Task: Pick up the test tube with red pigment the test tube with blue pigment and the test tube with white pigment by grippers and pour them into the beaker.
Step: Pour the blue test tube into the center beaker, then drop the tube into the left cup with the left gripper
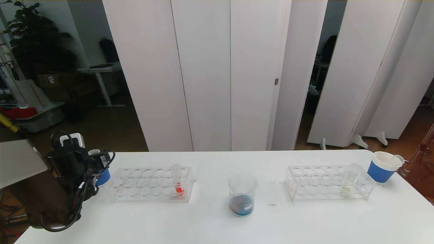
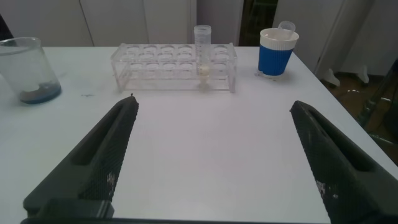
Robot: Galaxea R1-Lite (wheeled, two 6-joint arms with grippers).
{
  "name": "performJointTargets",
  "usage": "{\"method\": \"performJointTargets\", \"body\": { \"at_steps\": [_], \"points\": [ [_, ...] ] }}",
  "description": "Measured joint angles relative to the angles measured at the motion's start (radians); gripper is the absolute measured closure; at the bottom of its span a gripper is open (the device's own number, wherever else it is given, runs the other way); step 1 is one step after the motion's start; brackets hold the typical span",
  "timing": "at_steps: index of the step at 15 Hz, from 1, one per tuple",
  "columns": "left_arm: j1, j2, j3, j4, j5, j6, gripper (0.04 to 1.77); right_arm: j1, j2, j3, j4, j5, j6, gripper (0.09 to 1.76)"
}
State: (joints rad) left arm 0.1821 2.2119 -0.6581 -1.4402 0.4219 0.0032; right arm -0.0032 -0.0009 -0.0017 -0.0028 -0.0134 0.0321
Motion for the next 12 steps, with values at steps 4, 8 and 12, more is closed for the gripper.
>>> {"method": "performJointTargets", "body": {
  "at_steps": [4, 8, 12],
  "points": [
    [-0.003, -0.037, 0.0, 0.011, -0.004, 0.039, 0.06, -0.001, 0.0, 0.0, 0.0, -0.001, 0.0, 0.1],
    [-0.002, -0.142, 0.016, 0.09, -0.006, 0.04, 0.06, 0.0, 0.0, 0.0, 0.0, 0.0, 0.0, 0.1],
    [-0.005, -0.312, 0.037, 0.23, -0.008, 0.04, 0.06, 0.0, 0.0, 0.0, 0.0, 0.0, 0.0, 0.1]
  ]
}}
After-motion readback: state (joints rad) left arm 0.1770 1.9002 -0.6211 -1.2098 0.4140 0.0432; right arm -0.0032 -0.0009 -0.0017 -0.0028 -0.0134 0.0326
